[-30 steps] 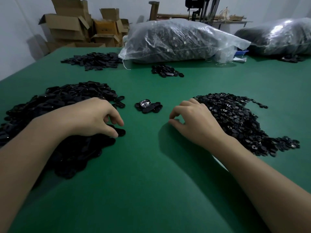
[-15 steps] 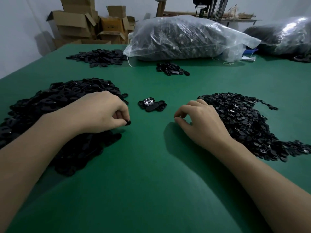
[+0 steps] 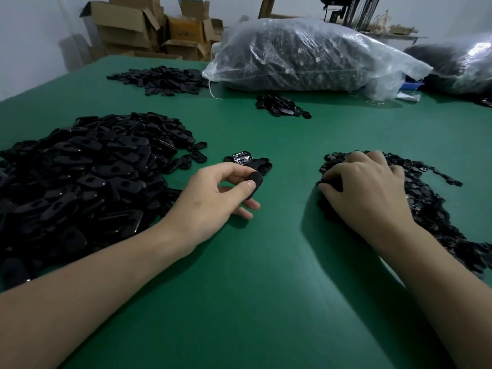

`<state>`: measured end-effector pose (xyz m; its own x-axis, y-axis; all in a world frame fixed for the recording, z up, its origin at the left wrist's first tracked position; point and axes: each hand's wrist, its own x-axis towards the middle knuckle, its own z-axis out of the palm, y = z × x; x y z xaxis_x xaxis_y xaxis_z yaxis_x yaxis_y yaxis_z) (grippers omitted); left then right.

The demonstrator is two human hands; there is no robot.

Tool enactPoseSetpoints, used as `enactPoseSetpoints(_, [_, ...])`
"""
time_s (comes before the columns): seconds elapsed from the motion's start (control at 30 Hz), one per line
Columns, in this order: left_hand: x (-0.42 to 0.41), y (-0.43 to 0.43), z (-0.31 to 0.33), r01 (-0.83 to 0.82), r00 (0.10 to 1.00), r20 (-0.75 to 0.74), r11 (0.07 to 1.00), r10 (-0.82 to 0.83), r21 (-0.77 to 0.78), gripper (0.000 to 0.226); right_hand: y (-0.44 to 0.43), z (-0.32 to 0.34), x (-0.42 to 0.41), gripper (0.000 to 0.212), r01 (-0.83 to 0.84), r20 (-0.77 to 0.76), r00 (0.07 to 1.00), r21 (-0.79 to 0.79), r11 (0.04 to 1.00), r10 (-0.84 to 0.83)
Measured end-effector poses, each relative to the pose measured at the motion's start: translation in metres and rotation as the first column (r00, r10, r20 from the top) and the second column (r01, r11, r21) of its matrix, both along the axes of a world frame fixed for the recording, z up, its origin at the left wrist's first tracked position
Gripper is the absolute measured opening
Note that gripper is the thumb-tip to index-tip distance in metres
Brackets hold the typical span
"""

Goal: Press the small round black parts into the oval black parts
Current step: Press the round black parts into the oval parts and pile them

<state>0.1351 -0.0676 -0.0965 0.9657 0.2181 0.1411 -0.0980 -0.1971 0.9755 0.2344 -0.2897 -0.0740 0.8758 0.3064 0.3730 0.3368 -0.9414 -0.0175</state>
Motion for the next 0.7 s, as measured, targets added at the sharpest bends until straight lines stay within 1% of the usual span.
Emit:
enactPoseSetpoints(0.3, [0.004,0.002,-0.006,0.036,0.999,0.001,0.999,-0.036,-0.014,0.015,0.007,0.004,-0.004,0.010,-0.012,0.009,1.000,-0.007,1.000,0.012])
enactPoseSetpoints(0.5, [0.006,0.003,-0.007,0.055,0.998,0.009,0.998,-0.055,-0.018,0.029,0.007,0.014,-0.003,0.006,-0.039,-0.001,0.999,-0.065,0.997,0.039])
enactPoseSetpoints(0.6, [0.005,0.004,-0.007,0.068,0.998,0.018,0.996,-0.067,-0.054,0.032,0.008,0.023,0.000,0.006,-0.059,-0.003,0.998,-0.094,0.994,0.059])
enactPoseSetpoints(0.67, [0.004,0.003,-0.006,0.073,0.997,0.029,0.994,-0.071,-0.085,0.031,0.008,0.028,0.003,0.006,-0.083,0.002,0.997,-0.053,0.995,0.083])
enactPoseSetpoints(0.7, [0.004,0.003,-0.006,0.074,0.997,0.032,0.992,-0.071,-0.100,0.029,0.008,0.029,0.003,0.007,-0.106,0.014,0.994,0.003,0.994,0.106])
